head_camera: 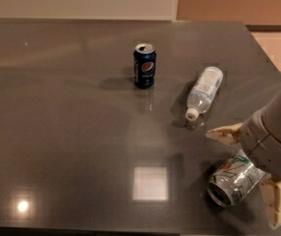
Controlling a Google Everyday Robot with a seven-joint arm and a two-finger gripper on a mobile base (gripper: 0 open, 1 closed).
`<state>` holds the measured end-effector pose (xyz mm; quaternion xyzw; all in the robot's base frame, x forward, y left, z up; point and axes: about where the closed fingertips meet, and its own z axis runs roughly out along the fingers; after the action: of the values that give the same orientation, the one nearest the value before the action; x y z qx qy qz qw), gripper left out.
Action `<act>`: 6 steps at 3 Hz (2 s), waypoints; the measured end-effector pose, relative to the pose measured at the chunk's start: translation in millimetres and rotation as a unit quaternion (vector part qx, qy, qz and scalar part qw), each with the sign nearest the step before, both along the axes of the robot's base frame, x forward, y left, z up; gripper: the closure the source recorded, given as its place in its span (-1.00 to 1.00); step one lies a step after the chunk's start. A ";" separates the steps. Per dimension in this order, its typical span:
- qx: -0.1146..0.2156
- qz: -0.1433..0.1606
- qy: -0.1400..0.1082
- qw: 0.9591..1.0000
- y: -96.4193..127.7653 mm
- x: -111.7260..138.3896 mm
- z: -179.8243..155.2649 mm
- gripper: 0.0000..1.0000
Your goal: Pick 7up can
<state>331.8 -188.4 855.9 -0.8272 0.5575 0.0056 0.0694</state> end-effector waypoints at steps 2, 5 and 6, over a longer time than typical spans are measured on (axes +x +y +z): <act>-0.022 0.027 -0.001 0.999 -7.0 5.1 -13.7 -0.88; -0.041 0.043 -0.003 0.998 -12.2 15.3 -7.0 0.40; -0.046 0.048 -0.006 0.998 -9.7 16.3 9.7 0.86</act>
Offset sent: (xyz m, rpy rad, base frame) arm 0.0111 -0.0147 -0.0161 -0.0766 -0.0074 0.0798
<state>348.1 -198.1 865.6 -0.8552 0.5167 -0.0218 0.0342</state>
